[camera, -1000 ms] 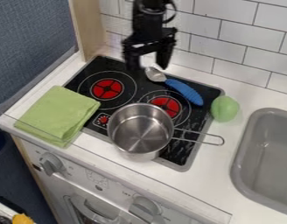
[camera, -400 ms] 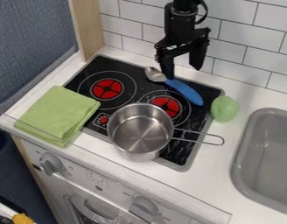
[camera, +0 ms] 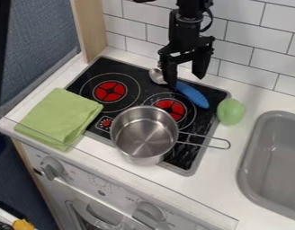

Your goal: Put the blue spoon into the green cloth

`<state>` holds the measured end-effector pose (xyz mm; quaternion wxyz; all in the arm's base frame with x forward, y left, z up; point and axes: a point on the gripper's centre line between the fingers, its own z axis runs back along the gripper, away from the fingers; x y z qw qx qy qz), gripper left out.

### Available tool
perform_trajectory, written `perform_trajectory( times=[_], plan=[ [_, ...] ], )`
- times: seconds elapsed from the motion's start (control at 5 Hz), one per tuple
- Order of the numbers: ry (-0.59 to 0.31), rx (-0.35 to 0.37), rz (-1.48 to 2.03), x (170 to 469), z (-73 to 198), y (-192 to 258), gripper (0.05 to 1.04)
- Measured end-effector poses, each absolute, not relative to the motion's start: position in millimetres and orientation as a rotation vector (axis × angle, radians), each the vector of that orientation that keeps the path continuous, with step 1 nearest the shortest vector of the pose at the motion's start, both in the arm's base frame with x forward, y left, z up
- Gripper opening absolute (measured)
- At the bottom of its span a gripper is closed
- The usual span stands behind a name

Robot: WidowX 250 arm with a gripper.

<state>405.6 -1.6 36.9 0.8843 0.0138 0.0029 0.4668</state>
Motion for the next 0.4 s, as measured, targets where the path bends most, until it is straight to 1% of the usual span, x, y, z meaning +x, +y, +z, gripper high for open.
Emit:
perform_trajectory(
  times=[0.2, 0.4],
  plan=[
    [0.05, 0.07, 0.974, 403.0, 22.7, 0.1, 1.0],
    [0.069, 0.098, 0.97, 407.2, 14.9, -1.5, 1.0]
  ],
)
